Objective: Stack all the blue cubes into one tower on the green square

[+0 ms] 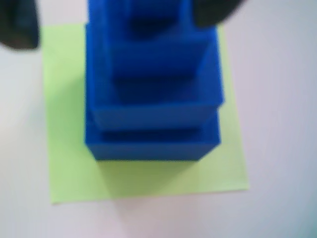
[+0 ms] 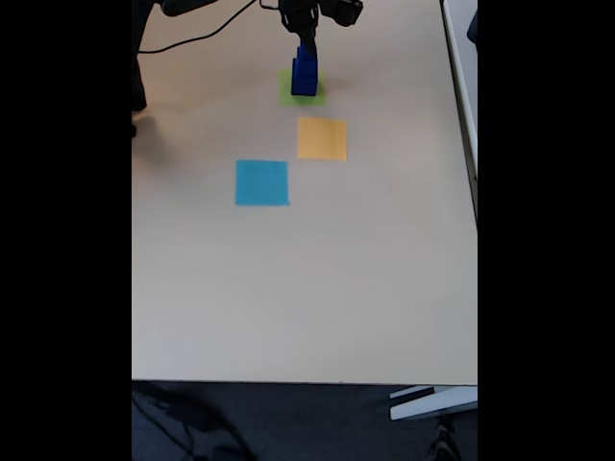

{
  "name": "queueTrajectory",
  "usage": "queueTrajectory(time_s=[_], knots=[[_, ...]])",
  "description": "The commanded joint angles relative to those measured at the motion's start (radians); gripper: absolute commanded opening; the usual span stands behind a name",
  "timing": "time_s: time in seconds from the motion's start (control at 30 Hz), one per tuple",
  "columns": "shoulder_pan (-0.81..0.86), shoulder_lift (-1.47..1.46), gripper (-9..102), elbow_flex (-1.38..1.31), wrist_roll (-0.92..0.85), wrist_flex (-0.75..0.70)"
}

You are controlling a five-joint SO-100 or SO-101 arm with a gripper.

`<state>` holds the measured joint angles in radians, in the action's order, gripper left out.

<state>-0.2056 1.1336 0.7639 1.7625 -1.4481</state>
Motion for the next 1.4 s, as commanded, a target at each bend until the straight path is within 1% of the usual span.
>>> queueTrajectory(time_s=[0.0,0.13,0.2,0.23,0.27,0.3,0.4,0.57,0.7,0.9,1.07,1.37], knots=[[0.009,0.06,19,-0.103,-0.051,0.046],[0.009,0.06,18,-0.156,-0.095,0.095],[0.009,0.061,12,-0.175,-0.106,0.114],[0.011,0.063,9,-0.179,-0.114,0.123],[0.012,0.066,2,-0.184,-0.115,0.127],[0.014,0.069,0,-0.184,-0.12,0.132],[0.026,0.084,0,-0.186,-0.169,0.153],[0.051,0.11,0,-0.189,-0.308,0.196],[0.061,0.124,0,-0.179,-0.344,0.193],[0.066,0.152,0,-0.147,-0.311,0.175],[0.06,0.199,0,-0.081,-0.216,0.132],[0.035,0.207,0,-0.091,-0.129,-0.005]])
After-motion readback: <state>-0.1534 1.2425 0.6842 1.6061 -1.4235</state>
